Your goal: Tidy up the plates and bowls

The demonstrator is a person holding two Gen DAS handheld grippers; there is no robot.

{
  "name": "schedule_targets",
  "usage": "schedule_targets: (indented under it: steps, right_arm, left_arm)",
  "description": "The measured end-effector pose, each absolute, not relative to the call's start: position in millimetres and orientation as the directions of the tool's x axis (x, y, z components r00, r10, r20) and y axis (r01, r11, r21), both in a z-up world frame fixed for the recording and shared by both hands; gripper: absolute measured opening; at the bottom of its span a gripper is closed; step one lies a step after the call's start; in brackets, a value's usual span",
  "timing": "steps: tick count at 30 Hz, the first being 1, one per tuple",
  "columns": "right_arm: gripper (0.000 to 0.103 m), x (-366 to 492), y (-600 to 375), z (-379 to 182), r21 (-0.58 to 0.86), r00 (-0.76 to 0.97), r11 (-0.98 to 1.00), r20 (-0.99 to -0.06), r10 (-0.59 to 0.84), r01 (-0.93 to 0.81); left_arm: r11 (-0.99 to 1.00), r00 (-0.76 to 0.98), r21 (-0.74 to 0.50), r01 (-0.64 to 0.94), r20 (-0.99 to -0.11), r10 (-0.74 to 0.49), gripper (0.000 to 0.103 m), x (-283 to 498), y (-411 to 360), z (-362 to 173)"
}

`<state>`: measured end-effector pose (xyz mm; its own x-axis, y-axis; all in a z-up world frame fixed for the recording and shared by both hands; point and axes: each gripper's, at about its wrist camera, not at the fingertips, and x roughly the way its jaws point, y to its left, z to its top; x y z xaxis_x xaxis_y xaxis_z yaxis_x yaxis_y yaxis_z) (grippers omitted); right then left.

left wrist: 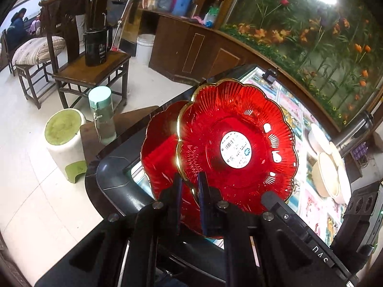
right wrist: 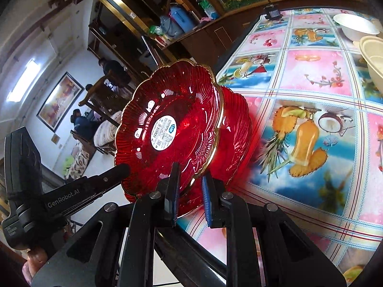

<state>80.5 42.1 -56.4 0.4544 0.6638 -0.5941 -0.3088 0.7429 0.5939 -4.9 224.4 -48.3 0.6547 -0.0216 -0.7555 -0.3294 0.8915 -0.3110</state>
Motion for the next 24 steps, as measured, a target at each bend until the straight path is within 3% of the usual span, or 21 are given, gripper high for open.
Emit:
schedule_targets:
  steps: [14, 21, 24]
  right_arm:
    - [0.016, 80.4, 52.8, -54.3, 0.544, 0.457, 0.773, -0.625, 0.633, -0.327]
    - [0.017, 77.3, 69.8, -49.3, 0.432, 0.478, 0.829, -0.678, 0.558, -0.356]
    - [0.028, 75.1, 71.4, -44.7, 0.38, 0.513, 0.853, -0.683, 0.52, -0.358]
  left_arm:
    - [0.902, 0.606, -0.274, -0.335, -0.796, -0.017, 0.018, -2.4, 229.1, -57.6]
    - [0.906, 0.608, -0.232, -0.354, -0.793, 0.035, 0.018, -2.4, 233.9, -55.5]
    - [0.909, 0.606, -0.175, -0.378, -0.789, 0.1, 0.022, -1.5, 236.3, -50.9]
